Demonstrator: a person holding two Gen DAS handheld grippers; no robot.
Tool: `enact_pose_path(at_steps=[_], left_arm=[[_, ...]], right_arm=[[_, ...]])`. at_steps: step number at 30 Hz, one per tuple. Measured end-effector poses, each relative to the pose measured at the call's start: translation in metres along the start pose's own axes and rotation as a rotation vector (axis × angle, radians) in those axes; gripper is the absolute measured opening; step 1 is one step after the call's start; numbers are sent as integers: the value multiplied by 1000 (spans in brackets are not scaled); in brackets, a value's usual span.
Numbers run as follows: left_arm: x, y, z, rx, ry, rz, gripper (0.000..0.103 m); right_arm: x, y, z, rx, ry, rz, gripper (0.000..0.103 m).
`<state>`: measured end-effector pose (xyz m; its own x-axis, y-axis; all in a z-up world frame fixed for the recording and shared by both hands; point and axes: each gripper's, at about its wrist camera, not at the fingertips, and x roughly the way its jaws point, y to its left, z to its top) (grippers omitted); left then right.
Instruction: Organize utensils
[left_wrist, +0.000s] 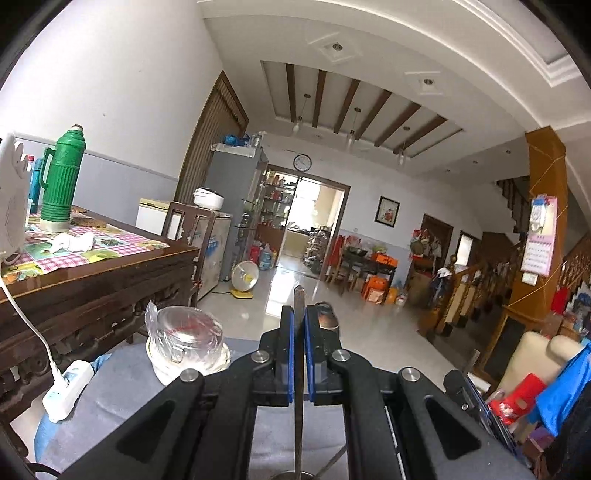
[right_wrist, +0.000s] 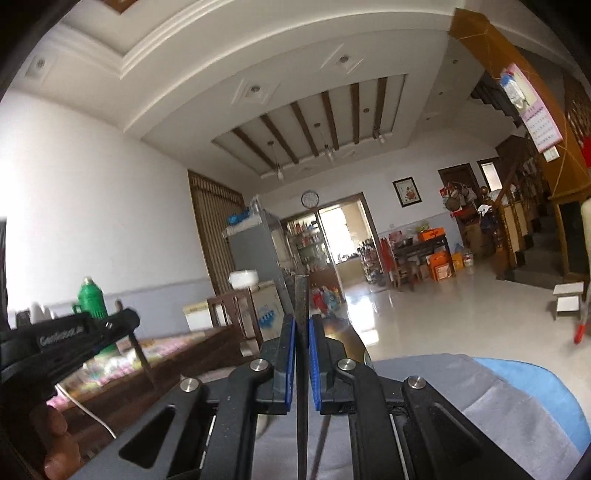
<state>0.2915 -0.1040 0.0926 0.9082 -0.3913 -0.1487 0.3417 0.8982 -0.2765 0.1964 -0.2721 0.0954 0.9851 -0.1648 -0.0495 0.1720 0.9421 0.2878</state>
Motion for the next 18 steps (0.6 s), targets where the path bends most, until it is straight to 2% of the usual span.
enact_pose_path(at_steps=[7, 14, 15, 16, 17, 18], left_arm=[[36, 10, -34, 3, 136, 27, 5], [19, 9, -33, 76, 176, 18, 8], [14, 8, -31, 86, 180, 7, 11], [10, 8, -31, 95, 182, 2, 23], [3, 7, -30, 108, 186, -5, 31], [-2, 7, -29, 112, 187, -11, 49]], right_arm=[[19, -3, -23, -18, 130, 18, 8], [14, -26, -33, 43, 237, 69, 11], [9, -28, -34, 55, 252, 78, 11], [6, -31, -34, 62, 265, 84, 12], [2, -33, -34, 65, 272, 90, 18], [-1, -36, -35, 69, 279, 95, 24]])
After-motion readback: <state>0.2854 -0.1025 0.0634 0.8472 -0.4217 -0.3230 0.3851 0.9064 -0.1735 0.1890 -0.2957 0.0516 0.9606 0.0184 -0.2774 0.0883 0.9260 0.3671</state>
